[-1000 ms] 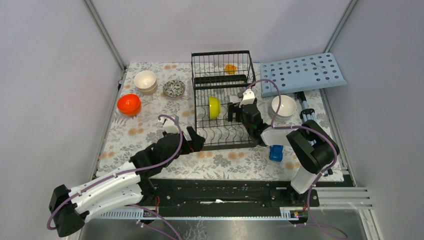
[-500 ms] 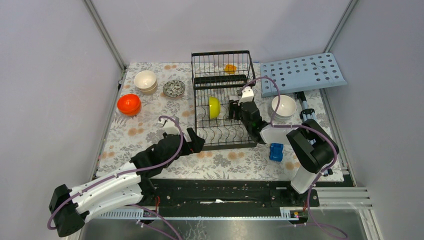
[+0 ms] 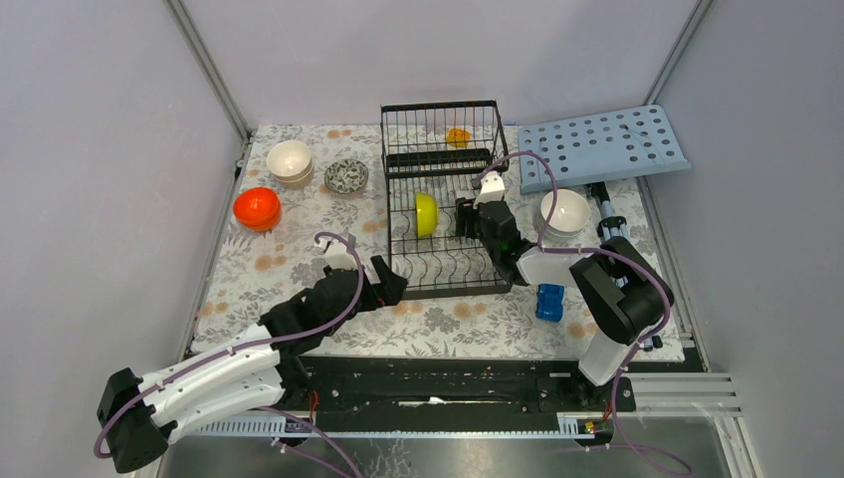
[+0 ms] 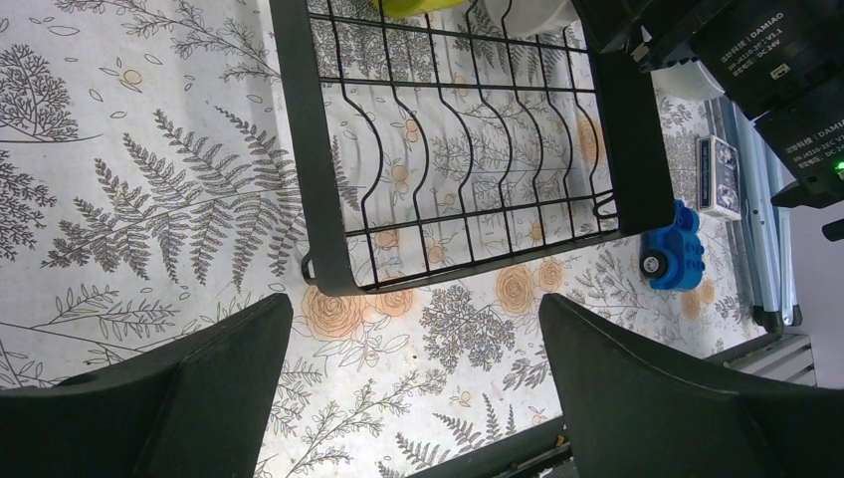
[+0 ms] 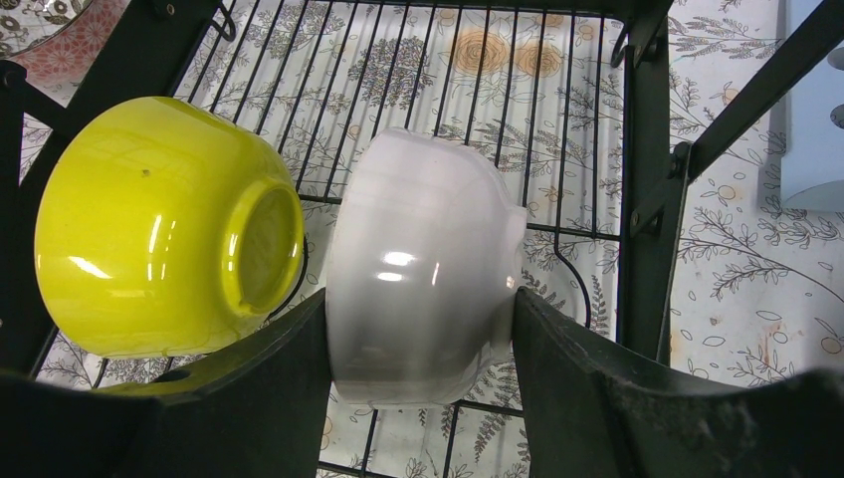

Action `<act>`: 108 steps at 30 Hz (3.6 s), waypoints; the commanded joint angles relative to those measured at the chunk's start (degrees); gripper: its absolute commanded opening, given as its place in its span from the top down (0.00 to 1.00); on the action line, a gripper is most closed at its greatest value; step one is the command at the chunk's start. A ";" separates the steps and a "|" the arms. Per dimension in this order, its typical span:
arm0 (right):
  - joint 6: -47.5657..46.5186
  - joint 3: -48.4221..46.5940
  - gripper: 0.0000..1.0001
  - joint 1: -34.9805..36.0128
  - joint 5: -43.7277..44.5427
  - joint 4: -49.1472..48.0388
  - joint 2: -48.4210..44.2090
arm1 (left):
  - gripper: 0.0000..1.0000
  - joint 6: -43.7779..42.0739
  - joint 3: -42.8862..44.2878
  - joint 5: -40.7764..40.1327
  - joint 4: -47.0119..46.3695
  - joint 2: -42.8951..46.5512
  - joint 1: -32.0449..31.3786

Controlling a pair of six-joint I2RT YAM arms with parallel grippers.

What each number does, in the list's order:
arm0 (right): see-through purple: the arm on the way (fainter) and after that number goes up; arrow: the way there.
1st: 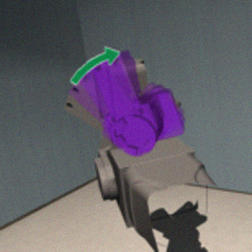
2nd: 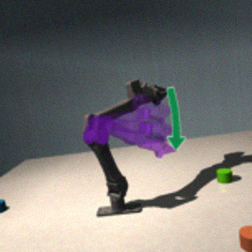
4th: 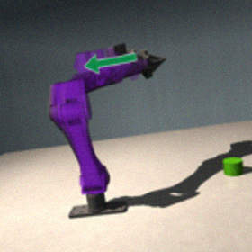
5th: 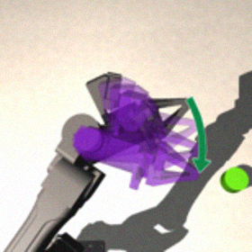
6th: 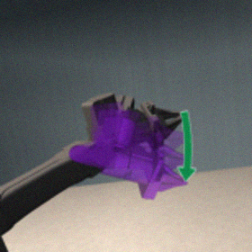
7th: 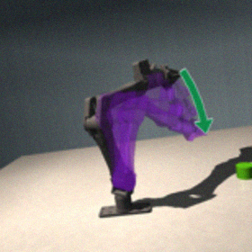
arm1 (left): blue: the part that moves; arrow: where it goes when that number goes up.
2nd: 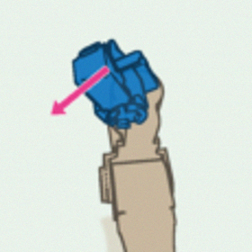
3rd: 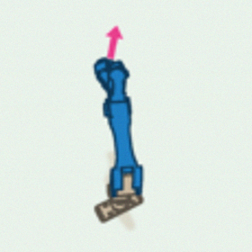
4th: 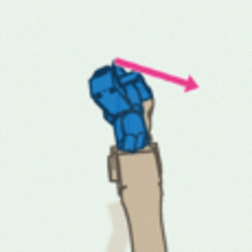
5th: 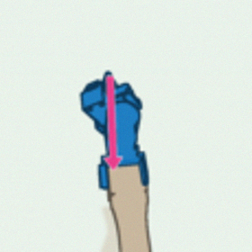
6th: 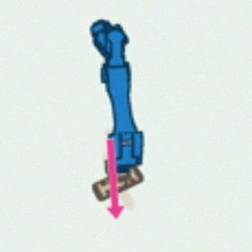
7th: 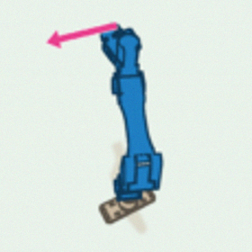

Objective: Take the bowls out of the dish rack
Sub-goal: Pick up the bowl from the dish rack, then place the bowl at the center of the board.

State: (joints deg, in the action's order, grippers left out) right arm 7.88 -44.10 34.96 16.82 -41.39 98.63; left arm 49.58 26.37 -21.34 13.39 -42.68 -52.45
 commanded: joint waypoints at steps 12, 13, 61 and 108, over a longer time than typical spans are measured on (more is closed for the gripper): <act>-0.28 1.64 0.71 0.06 2.31 1.40 -7.66 | 0.01 0.34 0.07 0.20 -3.28 -0.75 0.05; -0.36 1.64 0.71 0.16 2.49 1.62 -7.86 | 0.01 0.26 0.23 0.27 -3.21 -0.90 0.01; 49.49 30.13 0.75 6.78 -34.71 -3.96 -57.74 | 0.01 -13.66 7.99 8.56 -0.15 18.53 0.04; 58.30 33.71 0.78 7.32 -36.86 -21.02 -47.63 | 0.47 -19.85 30.68 3.79 17.57 -11.51 -7.59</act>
State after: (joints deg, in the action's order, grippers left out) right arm 66.46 -8.71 41.69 -20.43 -59.53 51.03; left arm 30.24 54.00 -13.52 30.79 -53.41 -58.24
